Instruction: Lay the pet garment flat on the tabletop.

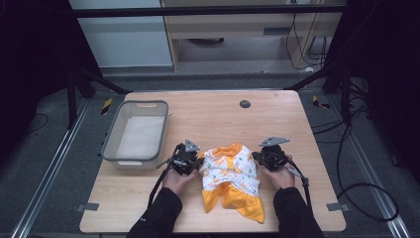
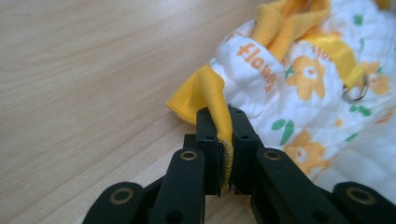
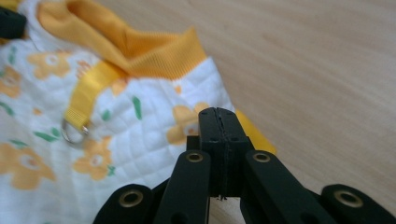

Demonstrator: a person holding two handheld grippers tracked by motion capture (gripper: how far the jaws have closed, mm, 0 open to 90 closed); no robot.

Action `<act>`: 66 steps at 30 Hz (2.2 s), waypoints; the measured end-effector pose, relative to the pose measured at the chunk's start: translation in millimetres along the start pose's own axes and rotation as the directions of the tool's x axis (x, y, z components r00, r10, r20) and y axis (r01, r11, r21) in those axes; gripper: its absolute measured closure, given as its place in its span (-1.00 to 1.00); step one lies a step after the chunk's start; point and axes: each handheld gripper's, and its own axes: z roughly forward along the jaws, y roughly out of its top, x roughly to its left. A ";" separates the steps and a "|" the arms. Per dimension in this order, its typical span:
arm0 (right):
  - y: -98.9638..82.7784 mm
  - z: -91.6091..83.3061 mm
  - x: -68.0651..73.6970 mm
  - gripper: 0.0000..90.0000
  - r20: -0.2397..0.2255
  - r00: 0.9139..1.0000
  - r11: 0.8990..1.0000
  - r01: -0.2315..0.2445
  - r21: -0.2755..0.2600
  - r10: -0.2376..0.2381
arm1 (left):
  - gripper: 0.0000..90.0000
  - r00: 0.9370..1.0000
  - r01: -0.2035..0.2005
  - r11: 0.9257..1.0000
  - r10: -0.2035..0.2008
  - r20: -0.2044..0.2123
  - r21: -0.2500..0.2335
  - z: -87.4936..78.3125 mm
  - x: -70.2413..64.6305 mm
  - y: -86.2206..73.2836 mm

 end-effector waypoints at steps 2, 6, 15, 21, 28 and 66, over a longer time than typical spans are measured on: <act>2.7 -7.9 -0.3 1.00 -0.007 1.000 1.000 -0.001 -0.030 0.001 | 0.89 1.000 0.002 1.000 -0.002 0.013 -0.002 -5.6 -0.1 2.4; 1.6 -10.0 -2.9 1.00 0.019 1.000 0.999 -0.004 -0.047 0.004 | 0.89 1.000 -0.013 1.000 0.013 -0.004 0.012 -4.4 -1.1 2.8; -0.7 26.4 -5.0 0.22 0.057 0.998 1.000 -0.013 0.020 0.012 | 0.87 1.000 0.006 1.000 -0.006 -0.002 0.017 6.8 1.3 -0.8; -1.1 27.2 -6.3 0.52 0.018 0.999 0.998 -0.050 0.041 0.049 | 0.87 1.000 0.011 1.000 -0.011 -0.005 0.023 8.9 2.8 -2.6; -1.6 25.2 -4.8 0.88 0.012 0.998 0.996 -0.063 0.057 0.063 | 0.87 1.000 0.022 1.000 -0.022 -0.006 0.023 11.2 3.1 -3.4; 60.0 -34.6 7.6 0.11 0.231 0.970 0.951 0.000 -0.308 0.074 | -0.15 0.977 0.126 0.946 -0.170 -0.127 -0.300 -63.9 28.7 47.8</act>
